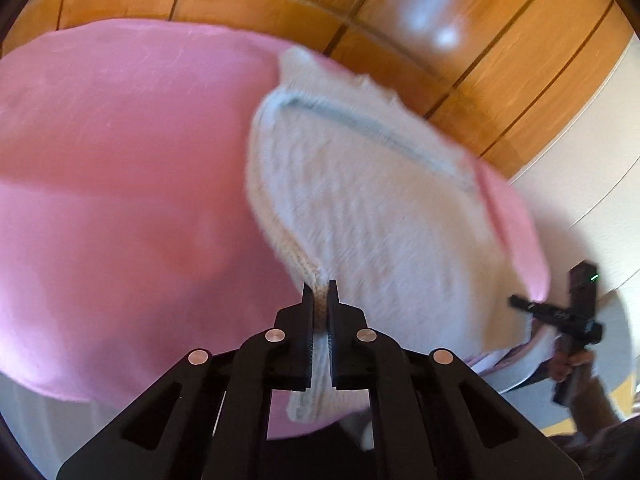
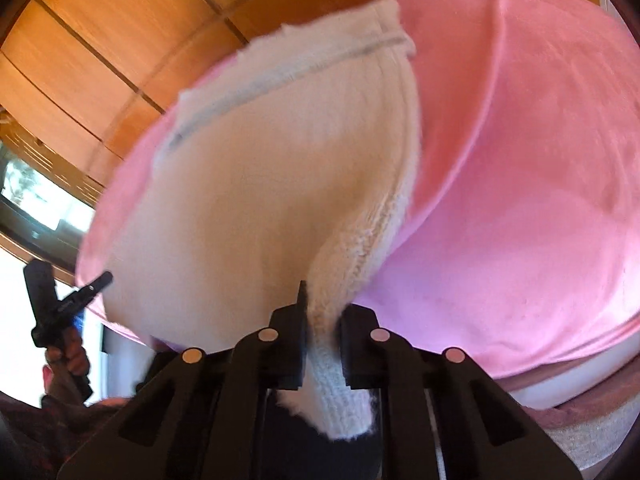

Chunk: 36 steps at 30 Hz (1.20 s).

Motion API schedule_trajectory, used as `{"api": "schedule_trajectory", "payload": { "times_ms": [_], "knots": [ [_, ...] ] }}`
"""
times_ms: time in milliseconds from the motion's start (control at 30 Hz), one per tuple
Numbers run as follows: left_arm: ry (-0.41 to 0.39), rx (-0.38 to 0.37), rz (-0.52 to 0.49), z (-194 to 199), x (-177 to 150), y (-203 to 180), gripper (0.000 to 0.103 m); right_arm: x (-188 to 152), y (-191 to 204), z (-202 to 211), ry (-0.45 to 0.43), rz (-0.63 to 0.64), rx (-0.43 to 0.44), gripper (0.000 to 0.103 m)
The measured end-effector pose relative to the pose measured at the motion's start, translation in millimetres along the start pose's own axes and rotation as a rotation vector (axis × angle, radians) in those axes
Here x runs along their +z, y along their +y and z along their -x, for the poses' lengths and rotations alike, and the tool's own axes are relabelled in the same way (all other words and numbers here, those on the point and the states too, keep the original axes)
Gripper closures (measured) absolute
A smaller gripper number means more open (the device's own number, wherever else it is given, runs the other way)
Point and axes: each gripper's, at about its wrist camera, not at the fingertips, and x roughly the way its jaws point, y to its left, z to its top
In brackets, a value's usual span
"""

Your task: Fold small clothes

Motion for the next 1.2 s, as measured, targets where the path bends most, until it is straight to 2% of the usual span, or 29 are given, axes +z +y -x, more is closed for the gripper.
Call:
{"api": "schedule_trajectory", "payload": {
  "times_ms": [100,200,300,333,367,400,467,500,567,633,733,833,867,967,1000,1067,1100,1133,1200],
  "knots": [
    [-0.041,-0.068,0.038,1.4,25.3,0.7,0.098,11.3,-1.7,-4.0,0.015,-0.013,0.008,0.091],
    [-0.047,-0.073,0.014,-6.8,44.1,-5.8,0.098,8.5,10.9,-7.7,0.091,0.138,-0.13,0.091],
    [-0.017,-0.067,-0.009,-18.4,46.9,-9.9,0.098,2.6,2.4,-6.7,0.138,0.128,-0.158,0.09],
    [-0.008,-0.064,-0.013,-20.8,46.7,-9.9,0.098,0.4,-1.2,-5.9,0.163,0.117,-0.155,0.082],
    [0.0,-0.053,-0.024,-22.2,44.9,-10.8,0.098,-2.0,-4.4,-1.6,0.177,0.117,-0.169,0.062],
    [0.01,-0.035,-0.033,-23.8,42.4,-10.5,0.098,-1.9,-4.9,5.0,0.163,0.129,-0.187,0.055],
    [0.029,-0.027,-0.025,-26.6,38.4,-5.3,0.098,2.2,-7.8,24.0,0.107,0.121,-0.184,0.055],
    [0.036,-0.019,-0.019,-27.2,35.6,-2.4,0.098,9.4,-10.1,34.9,0.052,0.093,-0.159,0.054],
    [0.041,-0.008,-0.012,-28.0,31.9,2.0,0.098,21.3,-11.0,42.6,-0.041,0.08,-0.127,0.043],
    [0.043,0.003,-0.003,-26.7,27.6,5.0,0.098,32.5,-10.2,32.4,-0.077,0.091,-0.119,0.043],
    [0.044,0.007,0.011,-25.2,22.9,6.7,0.098,51.3,-17.2,-1.4,-0.076,0.057,-0.1,0.043],
    [0.05,0.023,0.012,-24.3,17.9,7.9,0.098,50.0,-31.6,-24.1,0.006,0.052,-0.118,0.045],
    [0.049,0.029,0.009,-22.3,15.9,8.6,0.098,45.8,-32.0,-22.7,-0.004,0.066,-0.118,0.045],
    [0.057,0.03,0.019,-19.2,10.1,13.5,0.098,23.2,-30.2,-12.7,0.076,0.041,-0.027,0.047],
    [0.062,0.03,0.026,-20.2,8.7,15.0,0.098,7.2,-24.5,-12.2,0.137,0.064,0.0,0.048],
    [0.075,0.026,0.044,-22.1,5.6,18.8,0.098,-17.0,-14.4,-16.9,0.221,0.089,0.024,0.064],
    [0.08,0.024,0.053,-22.1,4.1,20.4,0.098,-24.3,-10.4,-19.9,0.235,0.099,0.024,0.083],
    [0.084,0.016,0.062,-21.6,4.0,21.4,0.098,-29.8,-5.8,-23.0,0.238,0.107,0.023,0.095],
    [0.082,-0.009,0.078,-17.6,8.3,22.0,0.098,-27.1,2.7,-23.0,0.213,0.102,0.044,0.095]
  ]
}}
